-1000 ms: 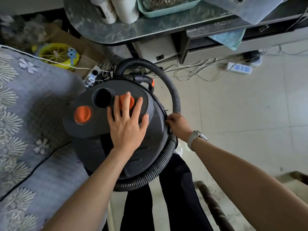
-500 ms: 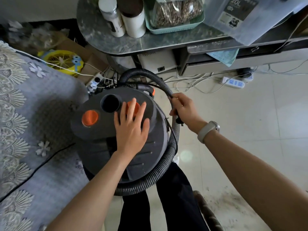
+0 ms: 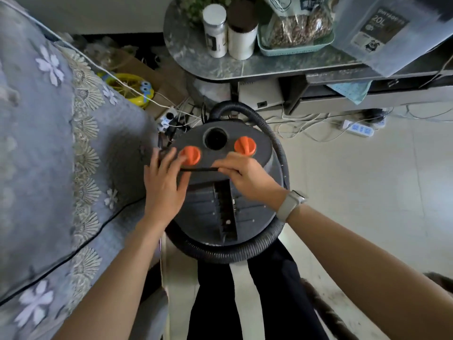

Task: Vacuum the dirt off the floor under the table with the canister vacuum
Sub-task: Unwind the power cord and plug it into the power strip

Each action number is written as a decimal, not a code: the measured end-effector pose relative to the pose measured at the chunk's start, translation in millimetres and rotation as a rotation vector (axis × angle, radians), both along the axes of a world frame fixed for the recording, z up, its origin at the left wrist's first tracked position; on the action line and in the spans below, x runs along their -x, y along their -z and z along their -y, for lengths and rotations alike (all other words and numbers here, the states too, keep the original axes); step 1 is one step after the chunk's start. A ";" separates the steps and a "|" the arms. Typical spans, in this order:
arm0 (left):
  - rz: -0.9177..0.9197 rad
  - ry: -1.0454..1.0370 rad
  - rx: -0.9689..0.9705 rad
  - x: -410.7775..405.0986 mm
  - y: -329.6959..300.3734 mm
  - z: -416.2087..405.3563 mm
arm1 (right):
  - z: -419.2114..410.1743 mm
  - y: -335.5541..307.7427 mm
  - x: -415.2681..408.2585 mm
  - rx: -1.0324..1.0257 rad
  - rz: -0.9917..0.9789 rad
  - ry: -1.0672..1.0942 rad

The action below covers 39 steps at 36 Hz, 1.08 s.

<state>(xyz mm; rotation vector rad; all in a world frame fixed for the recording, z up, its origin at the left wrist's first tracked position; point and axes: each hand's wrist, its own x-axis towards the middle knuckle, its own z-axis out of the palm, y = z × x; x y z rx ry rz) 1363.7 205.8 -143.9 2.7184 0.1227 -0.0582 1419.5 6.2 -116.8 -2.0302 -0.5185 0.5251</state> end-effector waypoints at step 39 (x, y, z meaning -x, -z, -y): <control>-0.751 0.071 0.830 251.3 -34.0 163.7 | 151.9 -4.2 348.8 0.533 -0.229 0.803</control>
